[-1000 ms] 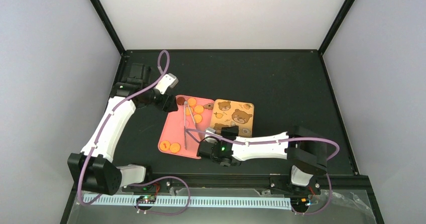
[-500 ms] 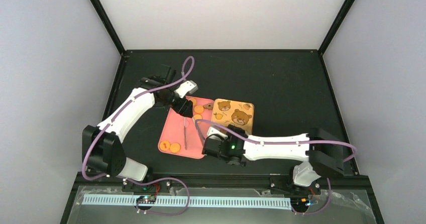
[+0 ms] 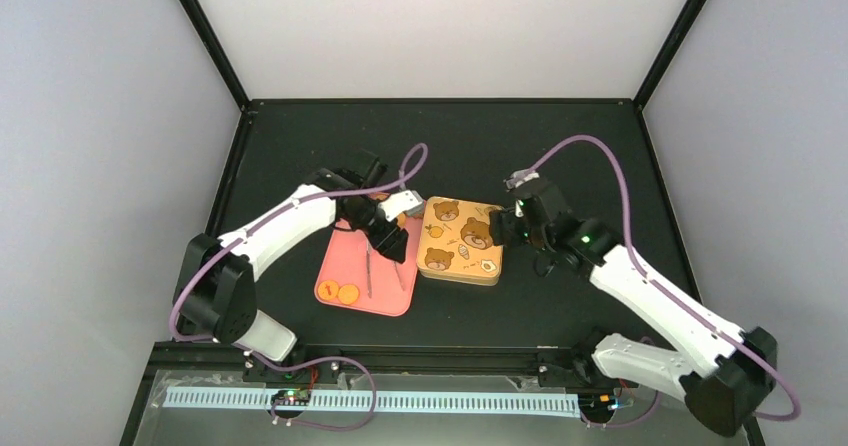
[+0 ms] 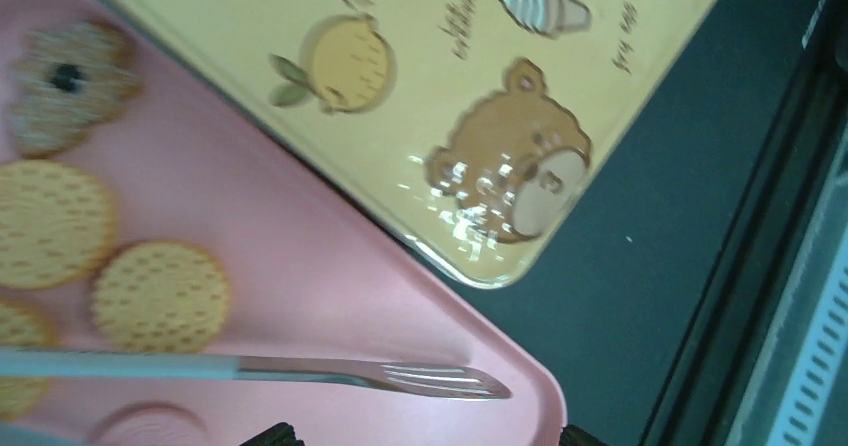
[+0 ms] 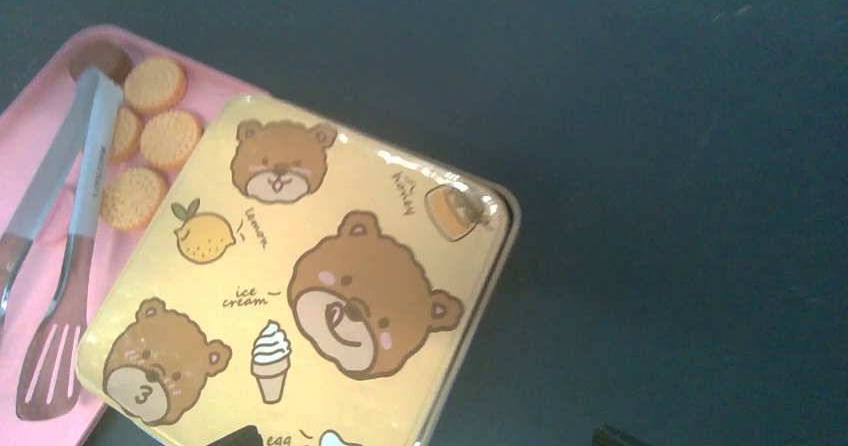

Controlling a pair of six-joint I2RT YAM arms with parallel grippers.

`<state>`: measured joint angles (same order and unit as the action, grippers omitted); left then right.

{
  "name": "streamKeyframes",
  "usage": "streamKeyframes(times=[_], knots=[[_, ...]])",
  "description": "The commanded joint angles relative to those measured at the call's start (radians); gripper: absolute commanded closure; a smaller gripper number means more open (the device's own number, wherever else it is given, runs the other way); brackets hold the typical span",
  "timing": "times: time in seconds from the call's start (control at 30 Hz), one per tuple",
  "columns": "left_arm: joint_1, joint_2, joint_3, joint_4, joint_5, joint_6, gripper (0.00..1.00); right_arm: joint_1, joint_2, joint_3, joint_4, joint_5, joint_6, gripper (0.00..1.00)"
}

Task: Pack the cookies
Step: Press the box lid onto the packing box.

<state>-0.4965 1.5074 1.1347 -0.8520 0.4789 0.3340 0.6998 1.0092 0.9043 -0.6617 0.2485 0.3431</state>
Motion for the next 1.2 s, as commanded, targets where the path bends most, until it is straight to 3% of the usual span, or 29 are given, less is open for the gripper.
streamKeyframes(times=[0.0, 0.27, 0.57, 1.17], knots=[[-0.075, 0.002, -0.034, 0.017, 0.002, 0.051, 0.31, -0.056, 0.129, -0.023, 0.050, -0.190, 0.032, 0.14], [-0.224, 0.038, -0.074, 0.088, -0.219, 0.055, 0.32, -0.191, 0.271, -0.063, 0.198, -0.307, 0.050, 0.22], [-0.312, 0.135, -0.057, 0.164, -0.401, 0.018, 0.36, -0.318, 0.320, -0.107, 0.287, -0.439, 0.060, 0.27], [-0.322, 0.235, 0.081, 0.151, -0.433, 0.010, 0.44, -0.394, 0.352, -0.145, 0.372, -0.602, 0.075, 0.27]])
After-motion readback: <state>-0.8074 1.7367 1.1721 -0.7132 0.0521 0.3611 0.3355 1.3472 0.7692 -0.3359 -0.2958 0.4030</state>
